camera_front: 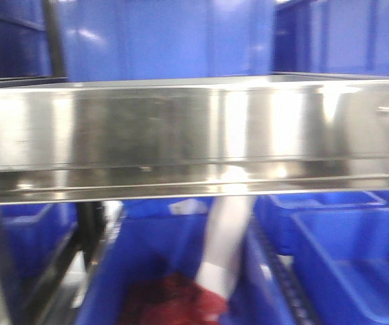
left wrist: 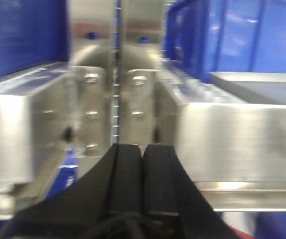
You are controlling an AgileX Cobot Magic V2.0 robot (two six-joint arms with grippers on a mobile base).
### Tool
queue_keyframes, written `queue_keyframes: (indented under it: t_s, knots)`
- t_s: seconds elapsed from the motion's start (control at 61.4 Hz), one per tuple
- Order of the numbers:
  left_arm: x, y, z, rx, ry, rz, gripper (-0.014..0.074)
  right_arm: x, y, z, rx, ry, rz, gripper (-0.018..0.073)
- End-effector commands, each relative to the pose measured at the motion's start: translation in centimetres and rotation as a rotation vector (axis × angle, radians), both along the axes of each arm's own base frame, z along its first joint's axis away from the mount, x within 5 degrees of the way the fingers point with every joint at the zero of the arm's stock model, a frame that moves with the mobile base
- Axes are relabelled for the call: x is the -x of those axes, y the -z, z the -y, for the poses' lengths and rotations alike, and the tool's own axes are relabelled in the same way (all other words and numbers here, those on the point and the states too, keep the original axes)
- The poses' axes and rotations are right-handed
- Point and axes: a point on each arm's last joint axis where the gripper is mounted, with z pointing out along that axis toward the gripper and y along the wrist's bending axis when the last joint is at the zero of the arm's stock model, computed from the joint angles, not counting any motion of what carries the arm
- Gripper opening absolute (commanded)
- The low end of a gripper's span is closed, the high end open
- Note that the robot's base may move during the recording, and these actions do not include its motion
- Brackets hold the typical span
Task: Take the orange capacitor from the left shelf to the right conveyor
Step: 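Drive the base away from the shelf holding the cylinder in the right gripper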
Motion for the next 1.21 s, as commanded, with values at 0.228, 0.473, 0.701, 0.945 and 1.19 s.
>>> queue_keyframes:
  t_s: [0.228, 0.473, 0.701, 0.945, 1.19]
  knots:
    - [0.16, -1.06, -0.03, 0.011, 0.000, 0.104, -0.0127, 0.26, -1.90, 0.08, -0.004, 0.007, 0.116, 0.0075]
    - [0.16, -1.06, -0.03, 0.011, 0.000, 0.104, -0.0127, 0.26, -1.90, 0.08, -0.004, 0.007, 0.116, 0.0075]
    - [0.16, -1.06, -0.03, 0.011, 0.000, 0.104, -0.0127, 0.26, -1.90, 0.08, -0.004, 0.007, 0.116, 0.0075]
    - [0.16, -1.06, -0.03, 0.011, 0.000, 0.104, -0.0127, 0.26, -1.91, 0.08, -0.004, 0.007, 0.117, 0.0075]
    - [0.16, -1.06, -0.03, 0.011, 0.000, 0.104, -0.0127, 0.26, -1.91, 0.08, -0.004, 0.007, 0.117, 0.0075]
